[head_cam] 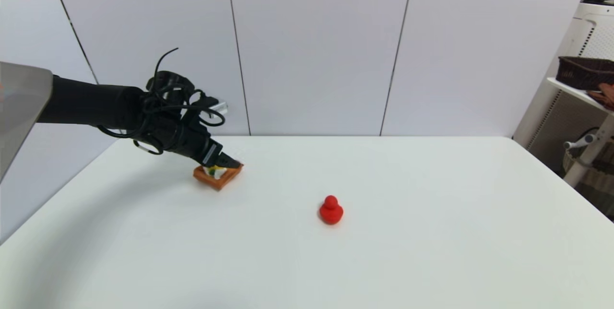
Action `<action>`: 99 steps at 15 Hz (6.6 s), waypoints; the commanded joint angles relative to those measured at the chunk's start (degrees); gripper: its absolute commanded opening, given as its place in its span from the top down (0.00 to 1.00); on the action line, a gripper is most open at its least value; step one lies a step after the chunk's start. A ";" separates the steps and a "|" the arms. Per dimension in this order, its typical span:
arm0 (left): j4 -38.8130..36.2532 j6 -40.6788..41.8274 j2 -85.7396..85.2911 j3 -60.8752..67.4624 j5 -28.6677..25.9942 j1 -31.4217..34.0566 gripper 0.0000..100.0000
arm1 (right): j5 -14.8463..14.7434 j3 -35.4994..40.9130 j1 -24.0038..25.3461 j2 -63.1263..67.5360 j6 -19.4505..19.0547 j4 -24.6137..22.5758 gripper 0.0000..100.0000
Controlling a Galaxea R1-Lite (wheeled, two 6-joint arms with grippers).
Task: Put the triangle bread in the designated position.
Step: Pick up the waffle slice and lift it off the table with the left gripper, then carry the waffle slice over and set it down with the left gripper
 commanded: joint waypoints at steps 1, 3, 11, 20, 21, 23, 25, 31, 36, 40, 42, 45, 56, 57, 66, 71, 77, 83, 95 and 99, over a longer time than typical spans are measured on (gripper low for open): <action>2.14 0.49 1.23 -0.42 0.79 0.04 0.00 | 0.05 -0.01 0.00 0.09 -0.04 0.02 0.00; 2.58 0.66 1.93 -1.21 1.14 0.04 0.00 | 0.05 -0.01 0.00 0.09 -0.04 0.02 0.00; 2.58 0.93 3.86 -1.92 2.02 0.04 0.00 | 0.05 -0.01 0.00 0.00 -0.04 0.02 0.00; 2.58 1.01 5.80 -2.09 2.11 0.04 0.00 | 0.05 -0.01 0.00 0.09 -0.04 0.02 0.00; 2.58 1.01 5.88 -2.09 2.20 0.04 0.00 | 0.05 -0.01 0.00 0.00 -0.04 0.02 0.00; 2.58 1.01 5.88 -2.09 2.37 0.04 0.00 | 0.05 -0.01 0.00 0.09 -0.04 0.02 0.00; 2.58 1.01 6.06 -2.18 2.37 0.04 0.00 | 0.05 -0.01 0.00 0.09 -0.04 0.02 0.00; 2.41 1.01 6.06 -2.27 2.55 0.04 0.00 | 0.05 -0.01 0.00 0.00 -0.04 0.02 0.00; 2.49 0.93 6.15 -2.18 2.55 0.13 0.00 | 0.05 -0.01 0.00 0.00 -0.04 0.02 0.00; 2.49 0.93 6.15 -2.18 2.55 0.13 0.00 | 0.05 -0.01 0.00 0.00 -0.04 0.02 0.00; 2.49 0.93 6.15 -2.18 2.55 0.13 0.00 | 0.05 -0.01 0.00 0.00 -0.04 0.02 0.00; 2.49 0.84 6.15 -2.18 2.46 0.13 1.00 | 0.05 -0.01 0.00 0.00 -0.04 0.02 0.00; 2.49 1.01 3.77 -2.18 2.55 0.13 1.00 | 0.05 -0.01 0.00 0.00 -0.04 0.02 0.00; 2.49 1.01 3.07 -2.35 2.55 0.04 1.00 | 0.05 -0.01 0.00 0.00 -0.04 0.02 0.00; 7.33 8.40 -4.40 -2.44 2.02 -4.09 1.00 | 0.05 -0.01 0.00 0.00 -0.04 0.02 0.00; 9.96 15.16 -4.40 -2.79 1.67 -11.65 1.00 | 0.05 -0.01 0.00 0.00 -0.04 0.02 0.00; 11.90 22.19 -2.20 -2.18 -1.93 -24.66 1.00 | 0.05 -0.01 0.00 0.00 -0.04 0.02 0.00; 11.99 21.14 -0.71 -1.21 -1.32 -34.15 1.00 | 0.05 -0.01 0.00 0.09 -0.04 0.02 0.00; 11.55 20.53 2.54 -1.30 0.44 -37.58 1.00 | 0.05 -0.01 0.00 0.00 -0.04 0.02 0.00; 11.55 20.53 2.98 -1.92 0.53 -37.49 1.00 | 0.05 -0.01 0.00 0.00 -0.04 0.02 0.00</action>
